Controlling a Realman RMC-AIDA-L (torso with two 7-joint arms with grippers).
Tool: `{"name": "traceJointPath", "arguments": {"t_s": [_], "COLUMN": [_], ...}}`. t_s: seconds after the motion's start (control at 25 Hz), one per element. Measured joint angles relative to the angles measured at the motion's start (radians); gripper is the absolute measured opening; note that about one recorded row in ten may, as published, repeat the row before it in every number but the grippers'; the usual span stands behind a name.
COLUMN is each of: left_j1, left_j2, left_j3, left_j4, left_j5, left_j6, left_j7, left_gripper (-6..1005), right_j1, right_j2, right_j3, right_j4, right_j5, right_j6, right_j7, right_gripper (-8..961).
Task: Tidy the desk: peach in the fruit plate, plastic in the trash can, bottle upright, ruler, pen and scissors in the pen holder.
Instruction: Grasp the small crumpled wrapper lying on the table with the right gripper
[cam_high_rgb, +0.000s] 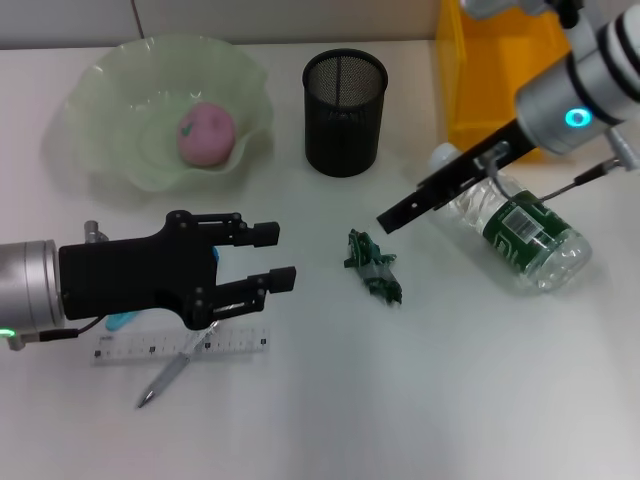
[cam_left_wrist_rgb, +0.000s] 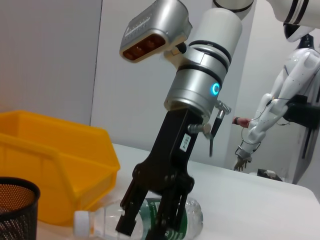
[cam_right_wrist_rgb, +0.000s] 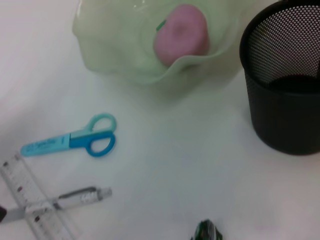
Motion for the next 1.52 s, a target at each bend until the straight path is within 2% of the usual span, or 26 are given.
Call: {"name": "traceJointPath", "arguments": {"t_s": [0.16, 0.44, 0.56, 1.16, 1.52], "left_j1": [-0.007, -0.012, -0.012, -0.011, -0.014], "left_j2": [0.0, 0.0, -0.002, -0.009, -0.009], "left_j3": [0.0, 0.0, 0.0, 0.0, 0.0], "left_j4": [0.0, 0.0, 0.0, -0.015, -0.023], "left_j5": [0.0, 0.0, 0.0, 0.0, 0.0], "left_j6": [-0.008, -0.02, -0.026, -0.033, -0.034], "left_j7": [0.0, 0.0, 0.0, 0.036, 0.038], "left_gripper": [520, 519, 520, 520, 520], "right_j1": [0.039, 0.069, 0.077, 0.074, 0.077], "right_j2": [0.002, 0.004, 0.005, 0.008, 0.008], "right_j3": [-0.014, -0.044, -0.091, -0.208, -0.219], "right_j4": [0.108, 0.186, 0.222, 0.3, 0.314], "right_j5": [0.029, 0.058, 0.094, 0.181, 0.182], "right_j6": [0.08, 0.153, 0.195, 0.29, 0.296], "right_j7": [0.0, -0.005, -0.005, -0.005, -0.005], "right_gripper": [801, 801, 801, 801, 800]}}
